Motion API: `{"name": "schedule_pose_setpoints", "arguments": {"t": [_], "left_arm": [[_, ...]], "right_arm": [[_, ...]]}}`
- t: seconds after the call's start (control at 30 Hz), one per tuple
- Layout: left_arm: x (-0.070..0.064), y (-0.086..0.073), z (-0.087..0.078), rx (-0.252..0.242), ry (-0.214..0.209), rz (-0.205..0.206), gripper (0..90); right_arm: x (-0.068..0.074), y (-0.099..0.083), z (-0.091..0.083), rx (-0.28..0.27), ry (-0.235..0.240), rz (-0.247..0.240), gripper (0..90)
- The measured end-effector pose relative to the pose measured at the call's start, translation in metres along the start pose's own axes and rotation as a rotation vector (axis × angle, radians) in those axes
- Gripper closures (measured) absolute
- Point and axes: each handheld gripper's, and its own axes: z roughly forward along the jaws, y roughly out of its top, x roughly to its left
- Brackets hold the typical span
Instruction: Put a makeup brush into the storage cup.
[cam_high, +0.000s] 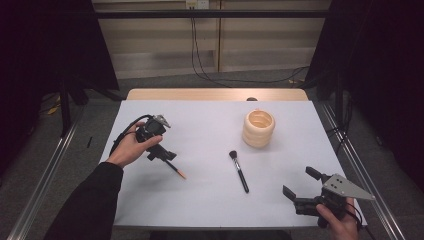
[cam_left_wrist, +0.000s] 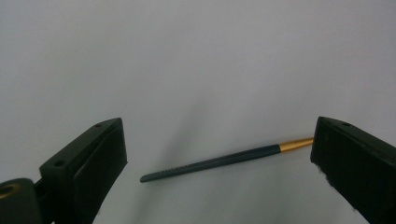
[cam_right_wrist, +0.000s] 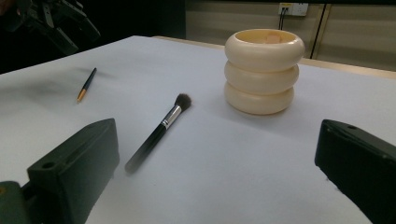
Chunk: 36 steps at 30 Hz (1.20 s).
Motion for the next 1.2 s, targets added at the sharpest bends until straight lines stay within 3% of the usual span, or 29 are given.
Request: {"name": "schedule_pose_setpoints", "arguments": {"t": [0.1,0.2,0.47,0.6,0.63,0.7,0.8,0.9,0.93,1.0,1.1,1.13,1.2], "left_arm": [[-0.002,0.0,0.006,0.017,-0.003,-0.015,3.8],[-0.003,0.001,0.01,0.055,0.006,0.001,4.2],[-0.005,0.001,0.019,0.111,-0.027,0.023,4.5],[-0.006,0.0,0.018,0.079,-0.038,0.035,3.9],[-0.006,0.0,0.016,0.095,-0.047,0.06,3.8],[-0.008,-0.001,0.017,0.076,-0.054,0.055,3.9],[-0.01,-0.002,0.016,0.063,-0.055,0.137,4.3],[-0.011,-0.003,0.016,0.061,-0.067,0.173,4.5],[-0.011,-0.003,0.016,0.066,-0.065,0.209,4.6],[-0.014,-0.003,0.018,0.052,-0.079,0.243,4.6],[-0.017,-0.003,0.019,0.083,-0.085,0.33,4.6],[-0.018,-0.003,0.019,0.091,-0.095,0.38,4.8],[-0.019,-0.003,0.02,0.092,-0.088,0.393,5.0]], "right_arm": [[0.0,0.0,0.0,-0.001,-0.005,0.003,0.0],[0.0,0.0,0.0,0.0,-0.001,-0.001,0.0],[0.0,0.0,0.0,0.0,-0.001,-0.001,0.0],[0.001,0.0,0.0,-0.001,-0.004,-0.007,0.0],[0.001,0.0,0.0,-0.001,-0.004,-0.007,0.0],[0.001,0.0,0.0,-0.003,-0.006,-0.007,0.0],[0.001,0.0,0.001,-0.002,-0.007,-0.007,0.0],[0.001,0.0,0.001,-0.002,-0.006,-0.007,0.0],[0.001,0.0,0.001,-0.002,-0.006,-0.007,0.0],[0.001,0.0,0.001,-0.003,-0.007,-0.007,0.0],[0.001,0.0,0.001,-0.003,-0.006,-0.007,0.0],[0.001,0.0,0.001,-0.003,-0.005,-0.007,0.0],[0.001,0.0,0.001,-0.002,-0.004,-0.008,0.0]]}}
